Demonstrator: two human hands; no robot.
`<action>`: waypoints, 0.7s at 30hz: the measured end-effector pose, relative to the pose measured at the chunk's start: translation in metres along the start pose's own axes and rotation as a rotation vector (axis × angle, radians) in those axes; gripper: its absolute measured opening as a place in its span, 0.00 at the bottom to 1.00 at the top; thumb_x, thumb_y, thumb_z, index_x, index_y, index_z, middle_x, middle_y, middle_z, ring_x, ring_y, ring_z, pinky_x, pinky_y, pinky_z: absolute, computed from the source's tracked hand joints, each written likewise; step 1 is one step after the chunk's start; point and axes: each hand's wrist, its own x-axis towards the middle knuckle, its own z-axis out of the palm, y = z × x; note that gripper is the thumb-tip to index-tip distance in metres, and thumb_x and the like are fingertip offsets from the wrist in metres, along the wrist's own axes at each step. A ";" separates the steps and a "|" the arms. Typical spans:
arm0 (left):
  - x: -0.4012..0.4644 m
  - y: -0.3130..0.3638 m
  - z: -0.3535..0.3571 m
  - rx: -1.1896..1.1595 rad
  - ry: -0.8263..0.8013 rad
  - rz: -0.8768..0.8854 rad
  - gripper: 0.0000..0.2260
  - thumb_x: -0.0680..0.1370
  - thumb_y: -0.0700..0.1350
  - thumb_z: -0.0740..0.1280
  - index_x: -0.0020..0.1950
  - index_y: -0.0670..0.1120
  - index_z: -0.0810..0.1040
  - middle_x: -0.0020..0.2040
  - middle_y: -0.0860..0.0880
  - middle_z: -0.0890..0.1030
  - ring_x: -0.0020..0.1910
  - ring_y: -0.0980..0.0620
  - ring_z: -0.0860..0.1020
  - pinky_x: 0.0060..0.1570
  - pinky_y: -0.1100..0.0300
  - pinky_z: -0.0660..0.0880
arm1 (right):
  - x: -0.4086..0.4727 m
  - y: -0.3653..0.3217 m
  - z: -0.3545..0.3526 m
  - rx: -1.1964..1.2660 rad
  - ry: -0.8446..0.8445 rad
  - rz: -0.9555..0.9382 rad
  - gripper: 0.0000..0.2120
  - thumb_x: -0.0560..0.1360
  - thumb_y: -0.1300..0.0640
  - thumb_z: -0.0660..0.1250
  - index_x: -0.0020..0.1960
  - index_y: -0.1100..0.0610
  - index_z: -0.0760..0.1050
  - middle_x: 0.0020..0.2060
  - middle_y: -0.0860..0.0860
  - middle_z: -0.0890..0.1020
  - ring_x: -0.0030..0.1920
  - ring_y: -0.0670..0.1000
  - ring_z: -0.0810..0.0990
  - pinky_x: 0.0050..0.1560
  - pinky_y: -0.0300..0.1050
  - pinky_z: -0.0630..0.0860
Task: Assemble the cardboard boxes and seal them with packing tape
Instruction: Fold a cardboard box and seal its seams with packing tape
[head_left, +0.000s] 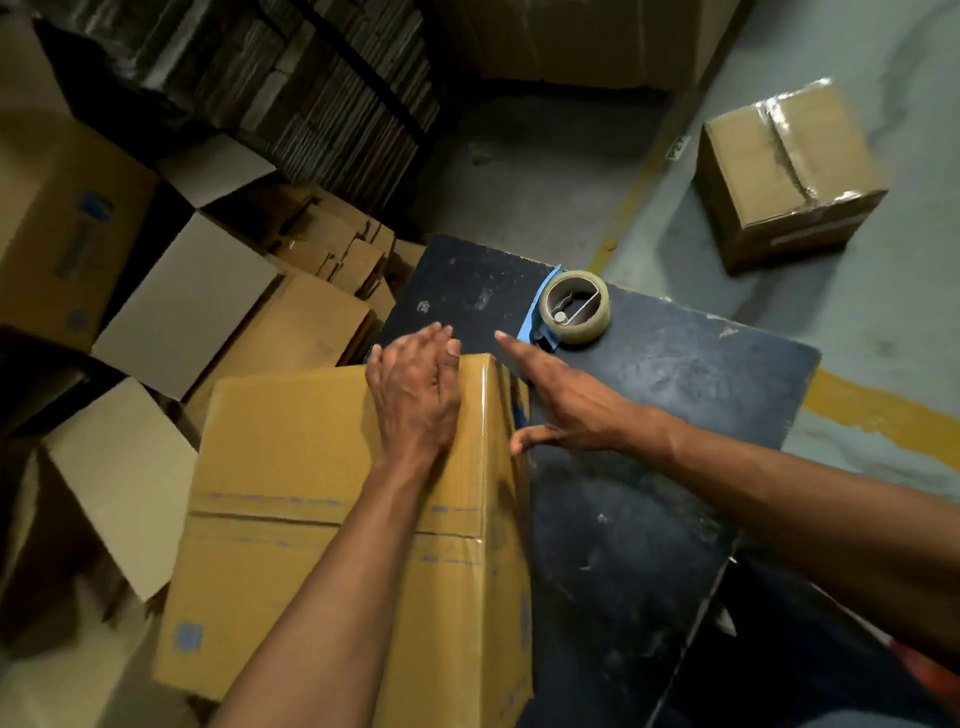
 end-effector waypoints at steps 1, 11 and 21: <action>-0.008 0.002 -0.004 0.002 0.011 -0.001 0.24 0.85 0.59 0.51 0.75 0.51 0.74 0.75 0.50 0.74 0.76 0.49 0.68 0.78 0.41 0.56 | 0.003 -0.012 -0.001 -0.041 0.055 -0.052 0.62 0.66 0.28 0.73 0.84 0.50 0.41 0.84 0.54 0.48 0.83 0.55 0.52 0.79 0.54 0.58; -0.221 -0.029 -0.042 -0.045 0.079 -0.070 0.22 0.85 0.50 0.59 0.79 0.47 0.70 0.80 0.50 0.67 0.81 0.53 0.62 0.77 0.46 0.63 | -0.005 -0.029 0.006 -0.221 0.123 -0.166 0.65 0.65 0.23 0.71 0.84 0.57 0.45 0.83 0.61 0.44 0.83 0.60 0.45 0.77 0.69 0.58; -0.335 -0.053 -0.051 0.127 -0.376 0.137 0.58 0.69 0.84 0.54 0.85 0.47 0.43 0.85 0.42 0.41 0.84 0.41 0.44 0.80 0.40 0.43 | -0.040 -0.055 0.052 -0.577 -0.043 -0.433 0.55 0.65 0.19 0.66 0.83 0.45 0.56 0.83 0.59 0.53 0.83 0.64 0.46 0.73 0.78 0.51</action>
